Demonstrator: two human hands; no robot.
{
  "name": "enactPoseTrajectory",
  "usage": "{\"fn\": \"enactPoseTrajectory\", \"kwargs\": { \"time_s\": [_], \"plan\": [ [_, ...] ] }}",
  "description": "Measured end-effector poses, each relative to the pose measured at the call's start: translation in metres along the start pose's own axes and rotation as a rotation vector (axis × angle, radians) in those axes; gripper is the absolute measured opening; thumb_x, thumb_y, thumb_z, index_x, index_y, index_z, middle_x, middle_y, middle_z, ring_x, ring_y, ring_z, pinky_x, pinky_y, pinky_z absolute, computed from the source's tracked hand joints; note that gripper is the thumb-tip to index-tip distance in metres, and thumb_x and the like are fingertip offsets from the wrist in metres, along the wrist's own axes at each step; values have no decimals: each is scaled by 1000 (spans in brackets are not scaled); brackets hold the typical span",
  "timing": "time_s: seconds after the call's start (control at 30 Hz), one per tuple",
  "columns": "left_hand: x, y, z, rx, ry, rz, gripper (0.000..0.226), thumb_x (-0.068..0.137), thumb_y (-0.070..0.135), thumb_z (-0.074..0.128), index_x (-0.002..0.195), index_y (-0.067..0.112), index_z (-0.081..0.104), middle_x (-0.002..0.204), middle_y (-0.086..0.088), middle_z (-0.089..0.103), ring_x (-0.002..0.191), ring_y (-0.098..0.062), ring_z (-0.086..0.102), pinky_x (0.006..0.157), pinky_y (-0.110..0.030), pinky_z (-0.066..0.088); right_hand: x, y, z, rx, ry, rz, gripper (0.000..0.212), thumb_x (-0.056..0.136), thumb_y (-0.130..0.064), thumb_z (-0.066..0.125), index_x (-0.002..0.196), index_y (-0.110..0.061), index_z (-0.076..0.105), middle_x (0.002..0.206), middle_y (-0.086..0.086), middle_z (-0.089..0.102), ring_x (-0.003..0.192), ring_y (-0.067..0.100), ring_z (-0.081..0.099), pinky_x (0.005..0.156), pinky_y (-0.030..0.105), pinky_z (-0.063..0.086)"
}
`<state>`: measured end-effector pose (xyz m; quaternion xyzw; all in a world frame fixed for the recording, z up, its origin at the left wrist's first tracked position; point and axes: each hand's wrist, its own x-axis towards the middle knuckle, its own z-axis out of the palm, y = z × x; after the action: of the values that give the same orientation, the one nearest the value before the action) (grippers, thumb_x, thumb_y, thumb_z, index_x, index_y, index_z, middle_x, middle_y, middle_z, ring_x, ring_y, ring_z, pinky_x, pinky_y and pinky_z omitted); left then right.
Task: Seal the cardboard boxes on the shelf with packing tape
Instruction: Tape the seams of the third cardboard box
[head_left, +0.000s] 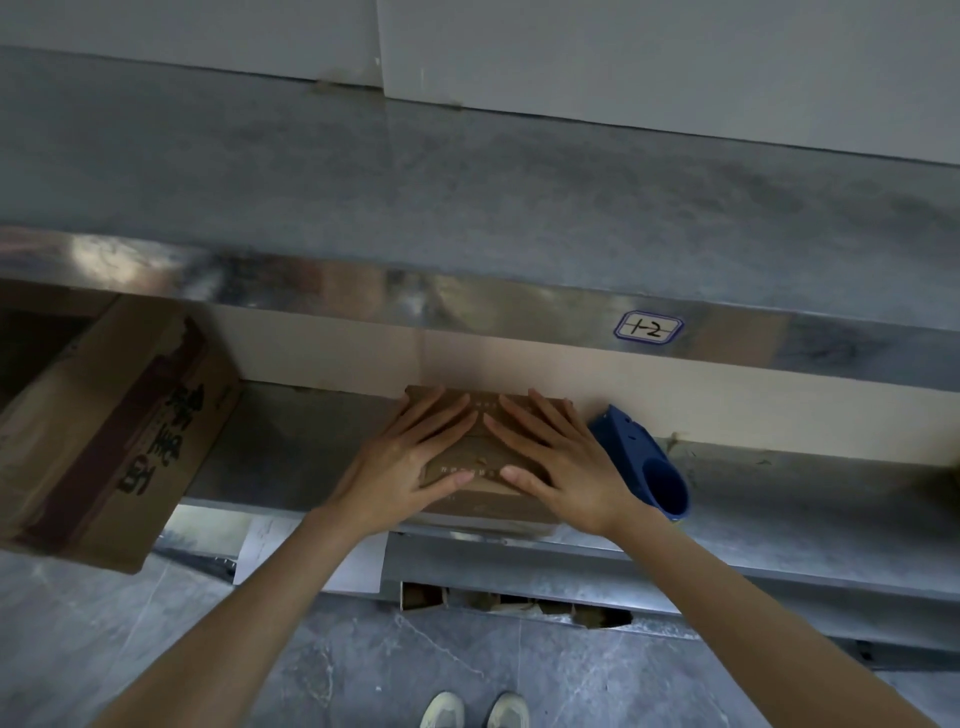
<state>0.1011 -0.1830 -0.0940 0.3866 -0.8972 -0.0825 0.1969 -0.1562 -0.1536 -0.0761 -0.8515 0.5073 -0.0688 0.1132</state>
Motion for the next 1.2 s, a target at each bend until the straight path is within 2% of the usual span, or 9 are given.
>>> {"fn": "enactPoseTrajectory", "kwargs": {
  "time_s": [0.13,0.33,0.53,0.7,0.77,0.87,0.97,1.07,1.2],
  "plan": [
    [1,1,-1,8,-25,-16,68,98,65,33,151,23,40,161,8,29,151,-16,18,122,-46,17,2,0,-2,21,-21,13,57,94,-70,1,147,-52,8,163,-15,1,149,10,-13,122,45,-6],
    [0,4,2,-39,28,-34,72,95,70,35,150,24,42,161,7,29,151,-17,17,122,-46,16,-1,-3,-4,-1,-24,-5,54,97,-66,7,149,-54,2,163,-15,-3,149,12,-14,121,48,-6],
    [2,1,12,-100,74,-65,74,92,74,37,147,25,46,160,5,30,151,-21,17,121,-46,14,1,0,-5,4,-16,-33,50,97,-66,9,145,-59,19,164,-12,-1,150,16,-12,121,47,-6],
    [1,3,11,-100,92,-97,79,90,76,38,148,23,45,159,5,32,151,-21,16,121,-47,17,1,-2,0,6,30,-9,55,96,-69,7,148,-55,17,163,-15,1,150,13,-13,121,43,-9],
    [2,7,12,-153,121,-169,87,85,79,44,151,22,39,159,6,33,150,-17,16,121,-47,20,1,-4,4,112,104,60,59,96,-68,14,151,-48,16,163,-16,7,149,8,-11,123,45,-4],
    [3,14,13,-312,163,-301,100,73,85,53,151,24,38,157,8,32,149,-8,14,121,-41,20,3,-7,12,346,263,167,63,94,-63,35,150,-36,31,161,-15,18,149,4,-7,123,47,5],
    [5,16,13,-468,179,-387,108,63,85,62,149,24,39,160,11,22,151,-5,6,122,-39,19,5,-10,16,572,404,224,57,90,-57,52,141,-32,46,158,-17,23,150,4,-1,120,38,12],
    [4,18,15,-578,233,-429,103,60,75,72,147,29,39,163,14,15,152,-5,4,123,-44,21,2,-15,18,751,435,290,59,87,-55,59,140,-34,46,158,-21,19,149,4,3,115,24,14],
    [4,21,14,-652,266,-455,102,62,69,78,148,37,34,163,21,8,151,-3,6,121,-47,25,-2,-19,19,988,460,395,57,90,-44,64,142,-38,42,155,-28,19,144,-2,20,114,25,29]
  ]
}}
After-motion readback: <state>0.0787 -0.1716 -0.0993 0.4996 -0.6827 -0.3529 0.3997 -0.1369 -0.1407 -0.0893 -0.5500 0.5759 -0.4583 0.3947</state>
